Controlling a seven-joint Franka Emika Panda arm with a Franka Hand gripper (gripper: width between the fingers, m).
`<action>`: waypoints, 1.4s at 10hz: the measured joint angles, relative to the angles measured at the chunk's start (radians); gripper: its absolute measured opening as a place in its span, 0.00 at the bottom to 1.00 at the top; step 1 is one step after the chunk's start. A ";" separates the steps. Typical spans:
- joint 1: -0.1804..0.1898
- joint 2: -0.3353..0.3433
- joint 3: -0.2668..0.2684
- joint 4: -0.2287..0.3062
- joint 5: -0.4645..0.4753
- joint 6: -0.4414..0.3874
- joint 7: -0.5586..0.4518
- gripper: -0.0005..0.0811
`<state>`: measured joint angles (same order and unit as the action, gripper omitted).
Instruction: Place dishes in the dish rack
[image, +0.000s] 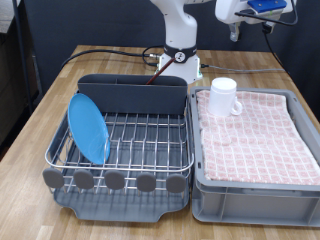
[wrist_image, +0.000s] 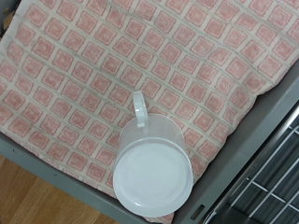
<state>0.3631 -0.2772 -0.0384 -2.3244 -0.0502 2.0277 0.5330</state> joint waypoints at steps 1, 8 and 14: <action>0.000 0.001 0.002 0.000 -0.008 -0.012 0.000 0.99; 0.001 0.073 0.045 -0.041 -0.070 -0.027 -0.045 0.99; 0.001 0.165 0.066 -0.039 -0.070 0.007 -0.069 0.99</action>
<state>0.3640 -0.1125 0.0278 -2.3638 -0.1205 2.0345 0.4638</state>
